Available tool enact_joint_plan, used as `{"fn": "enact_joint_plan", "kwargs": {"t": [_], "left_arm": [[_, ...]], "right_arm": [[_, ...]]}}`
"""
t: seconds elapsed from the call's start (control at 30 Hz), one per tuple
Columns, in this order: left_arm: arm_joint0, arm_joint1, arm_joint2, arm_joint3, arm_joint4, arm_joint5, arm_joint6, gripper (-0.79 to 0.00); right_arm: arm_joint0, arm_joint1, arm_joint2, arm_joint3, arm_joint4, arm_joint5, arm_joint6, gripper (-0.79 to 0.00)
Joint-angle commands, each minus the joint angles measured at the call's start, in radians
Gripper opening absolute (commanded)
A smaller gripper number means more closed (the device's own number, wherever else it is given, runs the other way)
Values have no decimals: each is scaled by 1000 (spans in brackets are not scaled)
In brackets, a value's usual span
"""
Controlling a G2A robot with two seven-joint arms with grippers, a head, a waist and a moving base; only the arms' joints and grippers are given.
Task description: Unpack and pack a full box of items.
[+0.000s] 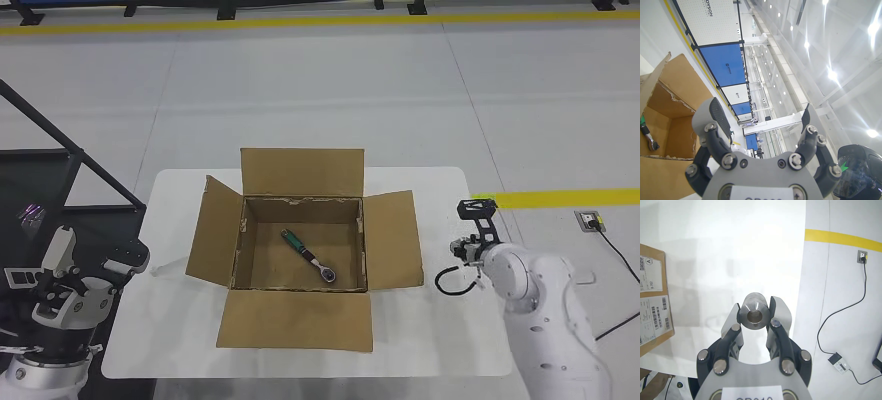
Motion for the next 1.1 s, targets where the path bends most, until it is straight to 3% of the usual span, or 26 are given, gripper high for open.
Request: {"fn": "enact_joint_plan", "kwargs": {"t": [0.0, 0.4, 0.53, 0.83, 1.07], "left_arm": [[0, 0, 0, 0, 0, 0, 0, 0], [0, 0, 0, 0, 0, 0, 0, 0], [0, 0, 0, 0, 0, 0, 0, 0], [0, 0, 0, 0, 0, 0, 0, 0], [0, 0, 0, 0, 0, 0, 0, 0]], "right_arm": [[9, 1, -3, 28, 7, -11, 2, -785], [64, 6, -40, 174, 31, -44, -5, -785], [73, 8, -48, 204, 38, -46, -12, -665], [85, 12, -61, 257, 61, -54, -31, -560], [92, 15, -74, 283, 76, -51, -44, -372]]}}
